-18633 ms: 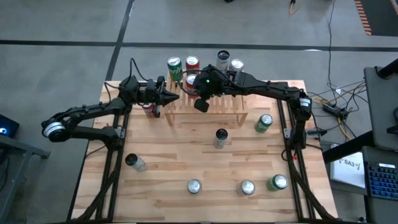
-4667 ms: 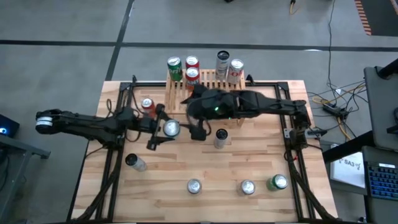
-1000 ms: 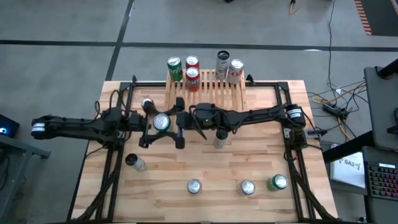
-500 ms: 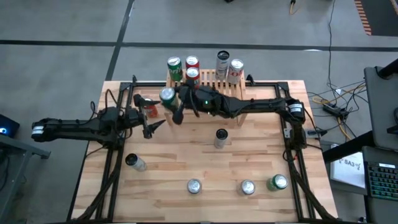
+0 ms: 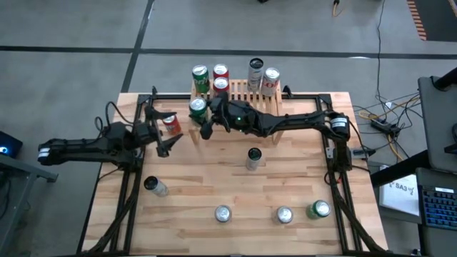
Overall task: Place canned beverage on shelf
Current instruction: Put the top green soda can aligned with the other red soda can on the shelf
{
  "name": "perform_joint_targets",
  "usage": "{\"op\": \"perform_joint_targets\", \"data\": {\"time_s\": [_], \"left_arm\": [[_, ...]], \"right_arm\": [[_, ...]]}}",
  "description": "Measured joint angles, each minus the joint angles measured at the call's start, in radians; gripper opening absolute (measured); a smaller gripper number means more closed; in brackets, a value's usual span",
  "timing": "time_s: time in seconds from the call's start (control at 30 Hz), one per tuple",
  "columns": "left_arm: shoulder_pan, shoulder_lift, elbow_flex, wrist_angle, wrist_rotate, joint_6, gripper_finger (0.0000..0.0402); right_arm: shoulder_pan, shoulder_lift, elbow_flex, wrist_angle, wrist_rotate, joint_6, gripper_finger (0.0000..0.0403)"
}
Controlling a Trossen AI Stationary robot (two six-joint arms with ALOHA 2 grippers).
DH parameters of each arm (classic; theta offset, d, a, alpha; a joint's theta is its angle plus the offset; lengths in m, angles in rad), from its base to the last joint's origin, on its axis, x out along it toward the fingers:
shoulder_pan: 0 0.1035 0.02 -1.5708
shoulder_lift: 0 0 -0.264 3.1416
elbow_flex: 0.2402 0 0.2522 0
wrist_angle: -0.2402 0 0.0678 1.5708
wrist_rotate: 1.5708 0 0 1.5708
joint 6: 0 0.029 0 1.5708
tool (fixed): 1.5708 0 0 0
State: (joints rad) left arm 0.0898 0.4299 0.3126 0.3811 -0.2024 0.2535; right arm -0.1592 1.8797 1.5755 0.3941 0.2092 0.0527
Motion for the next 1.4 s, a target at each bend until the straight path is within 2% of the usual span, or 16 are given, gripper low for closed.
{"op": "perform_joint_targets", "data": {"time_s": [0.13,0.8,1.13,1.4], "left_arm": [[0.000,-0.007,0.000,0.000,0.000,0.000,0.0370],[0.002,-0.006,-0.001,0.000,-0.001,0.018,0.0370],[0.002,-0.006,-0.001,0.000,-0.001,0.018,0.0370],[0.002,0.019,-0.001,-0.001,-0.001,0.018,0.0370]], "right_arm": [[-0.001,0.012,-0.020,0.005,0.112,0.000,0.0297],[0.000,0.062,-0.026,0.012,0.167,0.003,0.0298],[0.000,0.062,-0.025,0.016,0.169,-0.012,0.0329],[0.001,0.060,-0.025,0.010,0.169,-0.019,0.0324]]}}
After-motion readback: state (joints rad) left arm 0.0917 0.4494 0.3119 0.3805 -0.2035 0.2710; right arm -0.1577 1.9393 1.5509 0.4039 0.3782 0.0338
